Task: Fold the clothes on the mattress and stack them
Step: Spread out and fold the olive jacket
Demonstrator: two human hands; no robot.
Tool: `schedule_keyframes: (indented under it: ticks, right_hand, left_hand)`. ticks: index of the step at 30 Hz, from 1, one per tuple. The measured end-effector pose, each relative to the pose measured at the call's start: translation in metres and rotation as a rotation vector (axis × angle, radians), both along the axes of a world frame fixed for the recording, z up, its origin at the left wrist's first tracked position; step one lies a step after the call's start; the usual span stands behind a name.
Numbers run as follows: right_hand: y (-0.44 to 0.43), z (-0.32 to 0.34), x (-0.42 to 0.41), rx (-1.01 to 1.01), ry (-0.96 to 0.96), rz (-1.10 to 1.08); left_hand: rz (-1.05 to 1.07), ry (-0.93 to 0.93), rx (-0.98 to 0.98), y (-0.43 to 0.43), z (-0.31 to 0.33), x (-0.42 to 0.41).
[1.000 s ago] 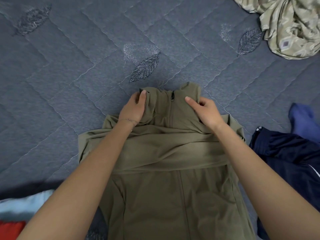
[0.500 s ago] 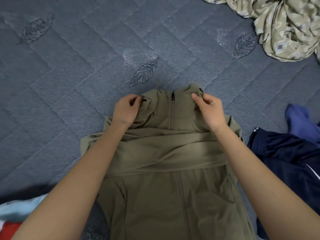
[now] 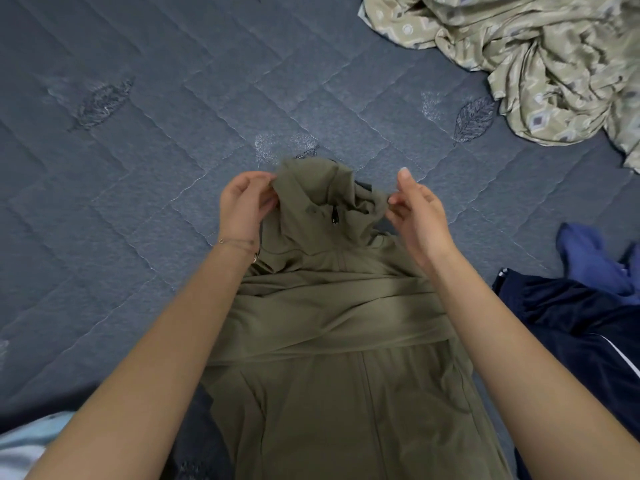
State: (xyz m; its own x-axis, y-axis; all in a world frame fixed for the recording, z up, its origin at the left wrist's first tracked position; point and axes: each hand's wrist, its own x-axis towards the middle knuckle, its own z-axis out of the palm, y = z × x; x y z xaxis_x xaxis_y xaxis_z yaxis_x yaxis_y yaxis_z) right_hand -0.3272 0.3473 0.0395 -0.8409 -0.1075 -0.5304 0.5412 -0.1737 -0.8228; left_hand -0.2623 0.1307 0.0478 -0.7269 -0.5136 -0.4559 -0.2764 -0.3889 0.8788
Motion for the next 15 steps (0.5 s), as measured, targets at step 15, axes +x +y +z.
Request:
schedule_keyframes:
  ticks: [15]
  right_hand:
    - [-0.019,-0.015,0.019,-0.109,-0.619,0.094]
  left_hand:
    - [-0.202,-0.298,0.72,0.012,-0.018,0.024]
